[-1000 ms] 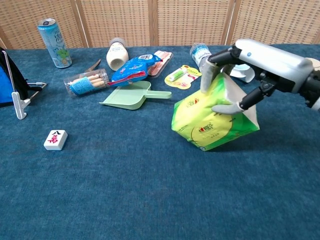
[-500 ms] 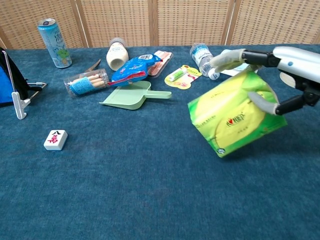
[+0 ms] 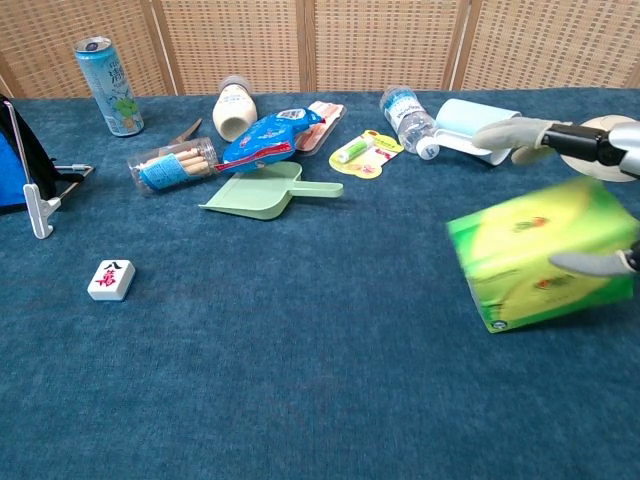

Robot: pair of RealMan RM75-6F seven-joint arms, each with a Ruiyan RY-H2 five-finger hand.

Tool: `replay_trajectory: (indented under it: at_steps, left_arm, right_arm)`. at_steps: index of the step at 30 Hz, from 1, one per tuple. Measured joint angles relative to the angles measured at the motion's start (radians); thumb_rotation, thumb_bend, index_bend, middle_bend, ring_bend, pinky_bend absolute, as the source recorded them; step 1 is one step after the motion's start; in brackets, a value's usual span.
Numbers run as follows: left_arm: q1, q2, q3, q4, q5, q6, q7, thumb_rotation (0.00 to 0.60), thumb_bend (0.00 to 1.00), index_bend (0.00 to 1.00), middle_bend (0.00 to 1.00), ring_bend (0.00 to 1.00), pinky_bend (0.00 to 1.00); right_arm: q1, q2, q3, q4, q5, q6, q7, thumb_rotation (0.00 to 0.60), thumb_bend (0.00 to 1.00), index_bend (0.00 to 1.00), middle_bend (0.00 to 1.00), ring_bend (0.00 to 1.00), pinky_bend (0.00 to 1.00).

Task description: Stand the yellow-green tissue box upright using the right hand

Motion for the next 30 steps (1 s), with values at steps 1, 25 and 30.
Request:
replay_trajectory:
  at_steps: [1,25,30]
  left_arm:
    - [0.0,0.0,0.0,0.0,0.0,0.0,0.0,0.6,0.04,0.0,0.0,0.0,0.0]
    - [-0.004,-0.001,0.002,-0.003,0.003,-0.005,0.002,0.6,0.04,0.0,0.0,0.0,0.0]
    - [-0.003,0.001,0.002,0.0,0.002,-0.004,-0.007,0.6,0.04,0.0,0.0,0.0,0.0]
  right_arm:
    - [-0.004,-0.003,-0.003,0.01,-0.002,0.006,0.003,0.478,0.21,0.01,0.0,0.0,0.13]
    - [0.015,0.121,-0.01,-0.164,0.047,-0.146,-0.083,0.427,0.17,0.0,0.0,0.0,0.08]
    - [0.069,0.213,0.007,-0.361,0.155,-0.366,-0.19,0.44,0.17,0.0,0.0,0.0,0.07]
